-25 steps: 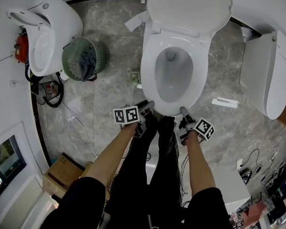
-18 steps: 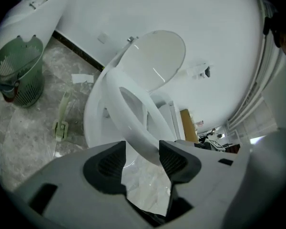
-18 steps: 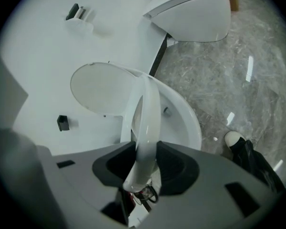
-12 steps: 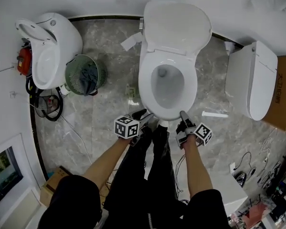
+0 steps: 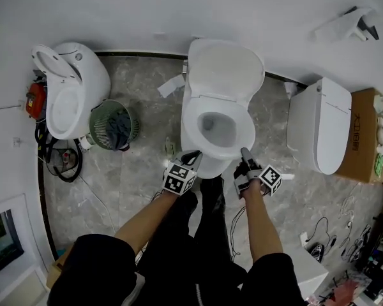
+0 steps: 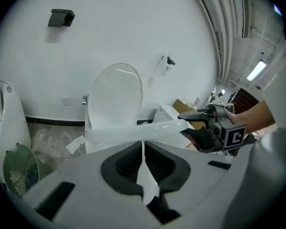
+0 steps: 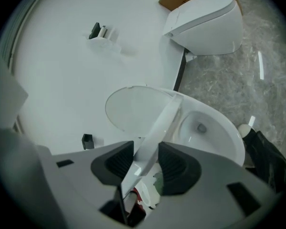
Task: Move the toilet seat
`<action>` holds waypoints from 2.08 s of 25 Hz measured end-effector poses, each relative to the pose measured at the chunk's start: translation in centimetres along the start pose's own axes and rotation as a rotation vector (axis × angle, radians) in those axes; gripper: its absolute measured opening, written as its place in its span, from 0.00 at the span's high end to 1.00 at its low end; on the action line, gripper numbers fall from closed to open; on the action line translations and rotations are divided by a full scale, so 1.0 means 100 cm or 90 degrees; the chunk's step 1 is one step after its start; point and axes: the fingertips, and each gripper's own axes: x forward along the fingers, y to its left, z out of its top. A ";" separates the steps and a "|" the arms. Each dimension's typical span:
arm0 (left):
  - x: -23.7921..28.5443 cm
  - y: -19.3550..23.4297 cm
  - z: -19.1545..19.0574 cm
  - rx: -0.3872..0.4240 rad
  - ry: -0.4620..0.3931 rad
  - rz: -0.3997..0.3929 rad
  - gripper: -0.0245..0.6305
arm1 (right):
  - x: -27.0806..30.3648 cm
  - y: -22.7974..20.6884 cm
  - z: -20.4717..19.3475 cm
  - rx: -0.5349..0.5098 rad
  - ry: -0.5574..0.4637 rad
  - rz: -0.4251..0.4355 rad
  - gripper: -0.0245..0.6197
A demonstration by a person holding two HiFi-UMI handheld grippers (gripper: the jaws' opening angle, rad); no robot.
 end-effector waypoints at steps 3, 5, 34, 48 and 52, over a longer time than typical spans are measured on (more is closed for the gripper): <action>0.002 0.005 0.024 -0.018 -0.028 0.024 0.96 | 0.007 0.018 0.011 -0.008 0.010 0.023 0.70; 0.004 0.006 0.040 -0.032 -0.041 0.038 0.96 | 0.012 0.029 0.020 -0.012 0.017 0.025 0.70; 0.046 0.064 0.204 -0.085 -0.140 0.157 0.96 | 0.079 0.170 0.085 -0.706 0.040 0.025 0.95; 0.073 0.086 0.255 -0.074 -0.156 0.181 0.96 | 0.154 0.214 0.147 -0.725 0.036 0.025 0.95; 0.067 0.086 0.243 -0.083 -0.145 0.189 0.96 | 0.179 0.222 0.164 -0.726 0.040 0.021 0.95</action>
